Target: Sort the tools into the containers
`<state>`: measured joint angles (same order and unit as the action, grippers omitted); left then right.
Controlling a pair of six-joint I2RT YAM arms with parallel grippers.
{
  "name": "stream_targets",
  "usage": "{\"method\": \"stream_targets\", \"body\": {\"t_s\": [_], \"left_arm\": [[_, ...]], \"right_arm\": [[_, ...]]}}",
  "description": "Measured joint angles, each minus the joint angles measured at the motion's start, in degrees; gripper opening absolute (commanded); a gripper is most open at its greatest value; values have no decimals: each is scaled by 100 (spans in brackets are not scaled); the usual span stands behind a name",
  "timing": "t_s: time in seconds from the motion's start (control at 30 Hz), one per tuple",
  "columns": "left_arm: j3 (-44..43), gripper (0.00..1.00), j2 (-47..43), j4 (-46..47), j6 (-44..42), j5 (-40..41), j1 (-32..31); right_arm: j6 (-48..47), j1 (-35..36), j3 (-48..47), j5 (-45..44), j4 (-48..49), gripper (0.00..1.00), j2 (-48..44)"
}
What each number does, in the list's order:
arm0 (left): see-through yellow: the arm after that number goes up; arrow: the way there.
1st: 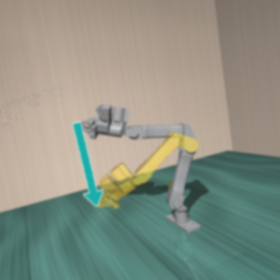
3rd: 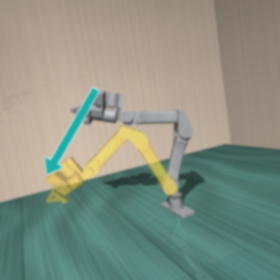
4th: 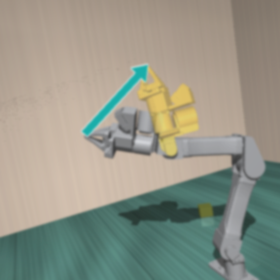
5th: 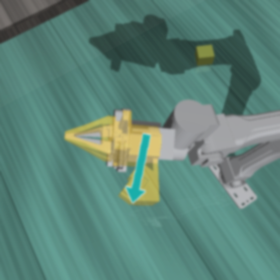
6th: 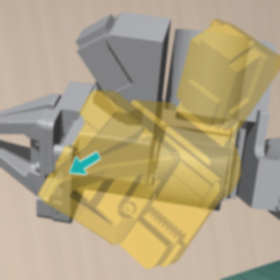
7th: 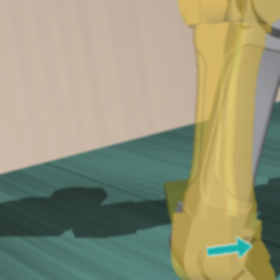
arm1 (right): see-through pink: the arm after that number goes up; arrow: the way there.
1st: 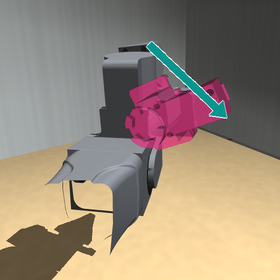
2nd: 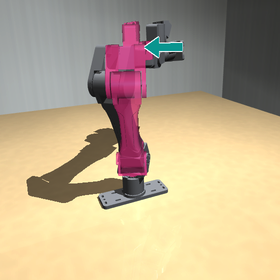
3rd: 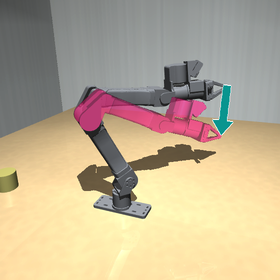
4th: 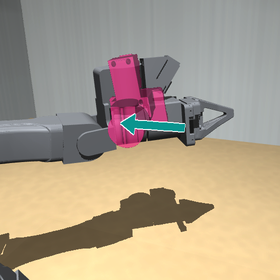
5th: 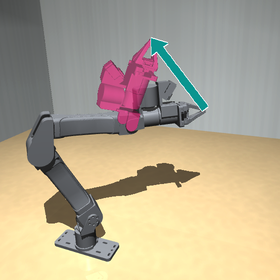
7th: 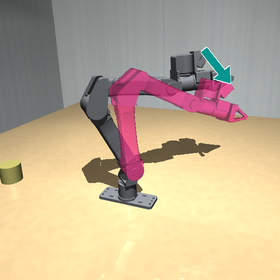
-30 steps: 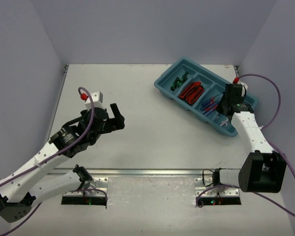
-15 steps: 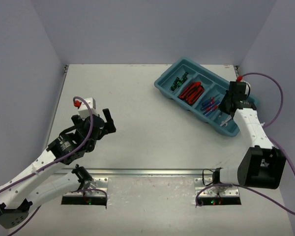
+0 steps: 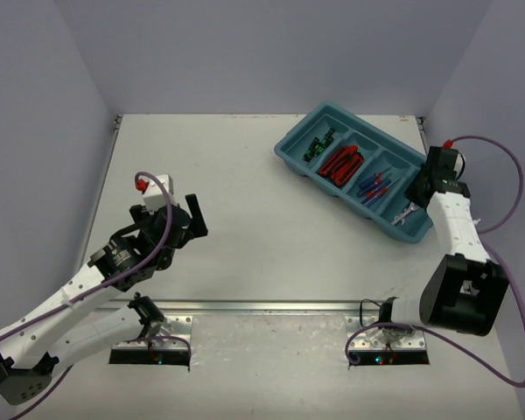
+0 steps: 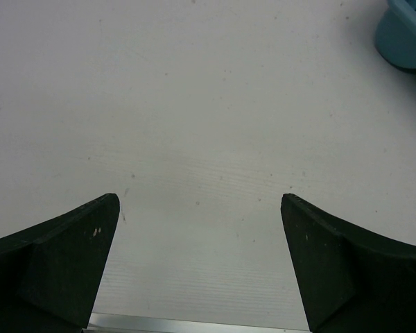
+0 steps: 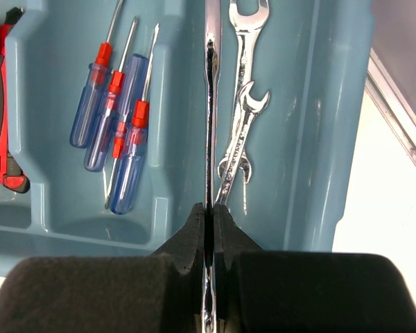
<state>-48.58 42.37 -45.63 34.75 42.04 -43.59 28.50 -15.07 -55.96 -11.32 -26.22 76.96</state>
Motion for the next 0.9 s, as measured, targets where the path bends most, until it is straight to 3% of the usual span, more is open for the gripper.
{"method": "stream_targets", "body": {"t_s": [0.47,0.53,0.6,0.67,0.8,0.9], "left_arm": [[37,100,60,51,-21,-6,0],[37,100,81,63,-31,-7,0],[38,100,109,66,-42,-8,0],[39,100,130,67,-48,-14,0],[39,100,139,84,-78,-33,0],[39,100,164,93,-127,-74,0]], "right_arm": [[-2,4,0,-16,36,1,402],[5,4,0,-51,38,12,506],[6,4,0,-73,48,29,571],[14,4,-6,-109,66,31,636],[48,-25,-176,-182,142,64,957],[106,-54,-472,-197,-2,67,1238]]}}
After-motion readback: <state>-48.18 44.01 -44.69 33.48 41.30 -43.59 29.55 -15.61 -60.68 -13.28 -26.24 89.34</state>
